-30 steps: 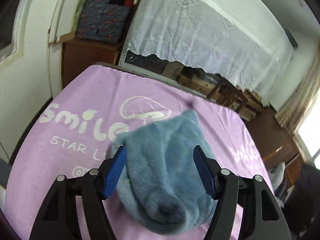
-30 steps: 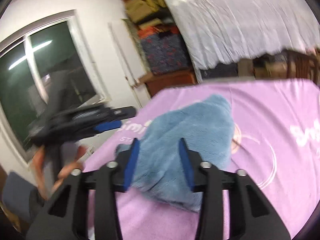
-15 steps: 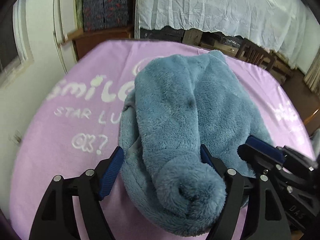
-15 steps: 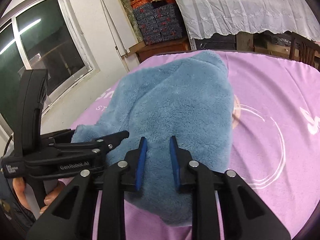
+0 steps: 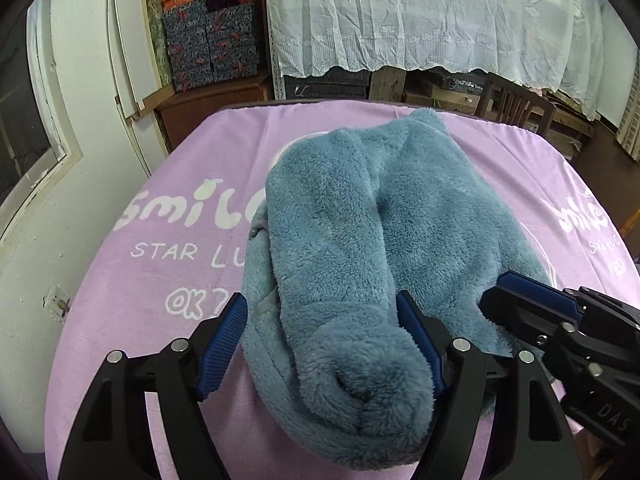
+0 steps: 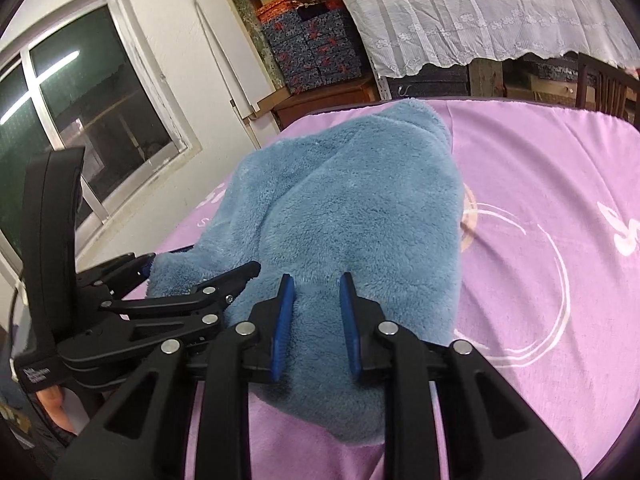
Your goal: Fold large clothes
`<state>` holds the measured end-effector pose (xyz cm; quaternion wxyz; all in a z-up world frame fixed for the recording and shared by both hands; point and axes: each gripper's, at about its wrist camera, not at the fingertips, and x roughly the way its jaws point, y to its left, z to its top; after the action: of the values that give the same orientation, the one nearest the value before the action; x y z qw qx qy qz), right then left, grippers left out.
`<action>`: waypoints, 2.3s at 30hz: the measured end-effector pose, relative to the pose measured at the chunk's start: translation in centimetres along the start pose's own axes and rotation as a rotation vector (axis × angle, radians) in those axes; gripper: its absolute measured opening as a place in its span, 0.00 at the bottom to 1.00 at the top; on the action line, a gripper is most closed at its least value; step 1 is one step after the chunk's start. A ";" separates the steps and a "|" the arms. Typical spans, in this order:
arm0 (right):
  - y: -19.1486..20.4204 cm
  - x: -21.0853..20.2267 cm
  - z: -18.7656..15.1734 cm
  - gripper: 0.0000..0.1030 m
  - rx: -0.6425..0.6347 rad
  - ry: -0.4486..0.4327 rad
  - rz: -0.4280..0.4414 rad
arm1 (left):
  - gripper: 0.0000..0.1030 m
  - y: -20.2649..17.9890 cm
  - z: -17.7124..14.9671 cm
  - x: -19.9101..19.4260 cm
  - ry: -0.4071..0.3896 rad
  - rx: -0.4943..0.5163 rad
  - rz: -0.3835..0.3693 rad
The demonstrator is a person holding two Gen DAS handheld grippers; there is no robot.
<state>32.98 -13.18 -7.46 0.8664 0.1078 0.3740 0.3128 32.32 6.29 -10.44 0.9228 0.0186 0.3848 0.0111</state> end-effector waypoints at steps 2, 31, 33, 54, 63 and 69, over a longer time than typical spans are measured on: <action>-0.2 -0.6 0.0 0.23 0.024 -0.007 0.017 | 0.74 -0.2 0.1 -0.5 -0.022 0.009 0.014; -7.4 -3.0 0.4 0.83 0.382 -0.042 0.214 | 0.90 7.3 1.2 1.7 0.092 -0.452 -0.623; -7.6 -2.5 0.3 0.83 0.402 -0.029 0.226 | 0.90 7.2 1.3 1.8 0.091 -0.449 -0.625; -8.2 3.5 1.2 0.86 0.455 0.078 0.219 | 0.85 4.2 0.2 7.1 0.238 -0.418 -0.676; -7.4 4.0 0.9 0.67 0.412 0.056 0.216 | 0.61 3.2 0.2 5.2 0.170 -0.355 -0.659; -6.9 2.9 0.7 0.65 0.401 0.047 0.206 | 0.60 2.9 0.0 4.6 0.158 -0.341 -0.678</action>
<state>38.22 -16.75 -11.55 0.7821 0.3085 0.4356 0.3214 35.53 9.38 -13.61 0.8314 -0.2644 0.4315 -0.2294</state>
